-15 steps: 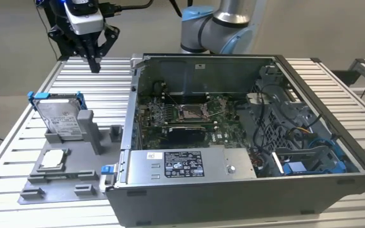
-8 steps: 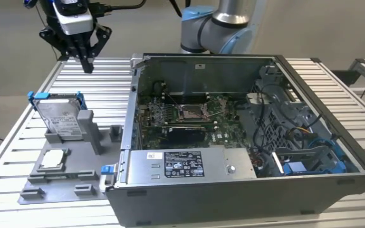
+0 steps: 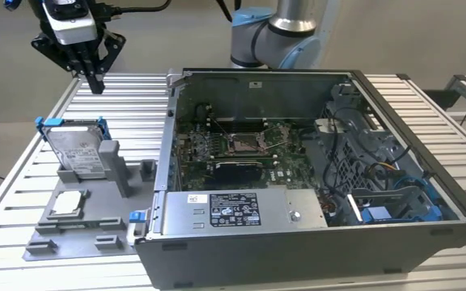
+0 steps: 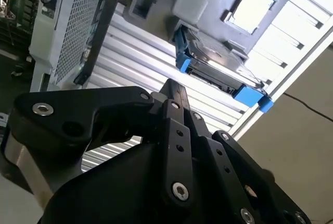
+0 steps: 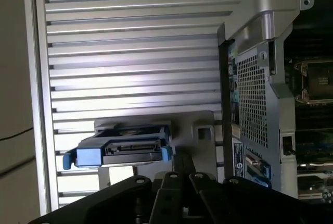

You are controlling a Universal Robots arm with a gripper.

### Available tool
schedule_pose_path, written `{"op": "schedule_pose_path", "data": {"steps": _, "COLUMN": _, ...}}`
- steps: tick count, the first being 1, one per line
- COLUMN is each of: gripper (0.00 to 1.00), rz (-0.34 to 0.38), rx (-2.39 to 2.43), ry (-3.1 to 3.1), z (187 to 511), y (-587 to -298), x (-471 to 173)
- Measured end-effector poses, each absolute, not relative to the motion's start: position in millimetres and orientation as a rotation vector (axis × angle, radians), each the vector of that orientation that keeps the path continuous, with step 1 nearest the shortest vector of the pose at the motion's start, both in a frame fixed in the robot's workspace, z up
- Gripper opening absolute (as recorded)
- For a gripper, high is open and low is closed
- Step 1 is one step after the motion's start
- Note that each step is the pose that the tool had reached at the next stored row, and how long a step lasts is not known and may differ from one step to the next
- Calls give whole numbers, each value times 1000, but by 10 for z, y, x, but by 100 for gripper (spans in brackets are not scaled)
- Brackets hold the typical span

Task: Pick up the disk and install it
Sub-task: 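Reach for the disk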

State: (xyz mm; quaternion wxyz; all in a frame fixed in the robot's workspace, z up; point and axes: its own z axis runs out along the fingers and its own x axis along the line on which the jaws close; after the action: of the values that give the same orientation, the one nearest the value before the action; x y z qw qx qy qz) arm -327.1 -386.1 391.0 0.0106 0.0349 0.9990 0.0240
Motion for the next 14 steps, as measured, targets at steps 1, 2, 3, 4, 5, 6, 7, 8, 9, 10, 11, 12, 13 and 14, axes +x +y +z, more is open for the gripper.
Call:
{"op": "schedule_pose_path", "data": {"steps": 1, "gripper": 0, "rz": 75, "rx": 109, "ry": 3118, "z": 3909, "y": -3861, "x": -3309}}
{"op": "schedule_pose_path", "data": {"steps": 2, "gripper": 0, "rz": 75, "rx": 109, "ry": 3118, "z": 3909, "y": -3862, "x": -3350}}
{"op": "schedule_pose_path", "data": {"steps": 3, "gripper": 0, "rz": 75, "rx": 109, "ry": 3118, "z": 3909, "y": -3862, "x": -3396}}
{"op": "schedule_pose_path", "data": {"steps": 4, "gripper": 0, "rz": 75, "rx": 109, "ry": 3118, "z": 3908, "y": -3861, "x": -3440}}
{"op": "schedule_pose_path", "data": {"steps": 5, "gripper": 0, "rz": 75, "rx": 109, "ry": 3118, "z": 3908, "y": -3861, "x": -3483}}
{"op": "schedule_pose_path", "data": {"steps": 6, "gripper": 0, "rz": 75, "rx": 109, "ry": 3118, "z": 3907, "y": -3861, "x": -3527}}
{"op": "schedule_pose_path", "data": {"steps": 7, "gripper": 0, "rz": 75, "rx": 109, "ry": 3118, "z": 3907, "y": -3861, "x": -3568}}
{"op": "schedule_pose_path", "data": {"steps": 8, "gripper": 0, "rz": 75, "rx": 109, "ry": 3118, "z": 3907, "y": -3861, "x": -3610}}
{"op": "schedule_pose_path", "data": {"steps": 9, "gripper": 0, "rz": 75, "rx": 109, "ry": 3118, "z": 3906, "y": -3862, "x": -3650}}
{"op": "schedule_pose_path", "data": {"steps": 10, "gripper": 0, "rz": 75, "rx": 109, "ry": 3118, "z": 3906, "y": -3862, "x": -3687}}
{"op": "schedule_pose_path", "data": {"steps": 11, "gripper": 0, "rz": 75, "rx": 108, "ry": 3118, "z": 3905, "y": -3862, "x": -3724}}
{"op": "schedule_pose_path", "data": {"steps": 12, "gripper": 0, "rz": 75, "rx": 106, "ry": 3118, "z": 3904, "y": -3862, "x": -3760}}
{"op": "schedule_pose_path", "data": {"steps": 13, "gripper": 0, "rz": 75, "rx": 104, "ry": 3118, "z": 3904, "y": -3862, "x": -3792}}
{"op": "schedule_pose_path", "data": {"steps": 14, "gripper": 0, "rz": 75, "rx": 102, "ry": 3118, "z": 3904, "y": -3862, "x": -3822}}
